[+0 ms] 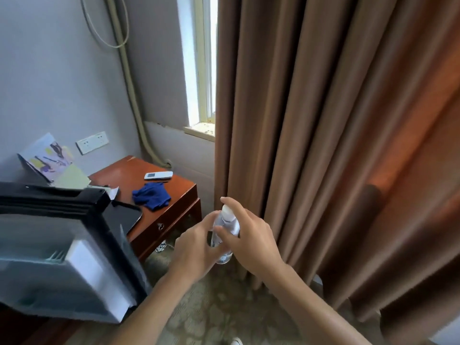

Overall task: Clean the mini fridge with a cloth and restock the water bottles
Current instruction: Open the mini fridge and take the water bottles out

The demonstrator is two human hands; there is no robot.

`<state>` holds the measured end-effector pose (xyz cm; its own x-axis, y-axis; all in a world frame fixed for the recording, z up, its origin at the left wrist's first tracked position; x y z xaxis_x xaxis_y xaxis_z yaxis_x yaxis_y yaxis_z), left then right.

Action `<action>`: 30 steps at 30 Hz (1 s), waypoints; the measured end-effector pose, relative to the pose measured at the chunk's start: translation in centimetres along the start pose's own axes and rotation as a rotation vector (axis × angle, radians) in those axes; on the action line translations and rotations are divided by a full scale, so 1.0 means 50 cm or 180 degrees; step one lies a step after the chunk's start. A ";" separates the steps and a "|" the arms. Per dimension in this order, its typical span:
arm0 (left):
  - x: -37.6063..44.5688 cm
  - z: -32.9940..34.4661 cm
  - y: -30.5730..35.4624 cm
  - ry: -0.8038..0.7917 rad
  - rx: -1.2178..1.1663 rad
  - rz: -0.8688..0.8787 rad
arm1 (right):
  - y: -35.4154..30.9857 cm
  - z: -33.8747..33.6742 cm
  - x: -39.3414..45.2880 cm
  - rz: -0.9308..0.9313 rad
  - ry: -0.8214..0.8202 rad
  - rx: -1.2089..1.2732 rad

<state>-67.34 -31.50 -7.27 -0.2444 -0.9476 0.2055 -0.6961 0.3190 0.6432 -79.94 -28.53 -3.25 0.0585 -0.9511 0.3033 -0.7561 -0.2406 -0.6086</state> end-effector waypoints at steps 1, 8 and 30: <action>0.028 0.004 -0.010 0.0089 0.0030 -0.0019 | 0.017 0.008 0.033 -0.0051 -0.0009 -0.0015; 0.212 0.000 -0.083 0.0530 0.0041 -0.0428 | 0.087 0.092 0.281 -0.0362 -0.0472 0.0142; 0.378 -0.157 -0.557 0.1461 0.0766 -0.2744 | -0.038 0.606 0.754 -0.1411 -0.2242 0.0910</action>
<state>-47.26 -58.41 -15.50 0.6558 -0.7541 0.0371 -0.6431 -0.5322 0.5507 -56.55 -69.80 -12.85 0.7678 -0.6343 0.0896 -0.3819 -0.5656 -0.7310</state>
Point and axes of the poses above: each hand's wrist, its own x-axis towards the middle knuckle, its own z-axis out of the palm, y = z × x, the point moved 9 cm from there along x, towards the middle knuckle, and after that the axes turned 3 degrees about -z, right-handed, at the moved point
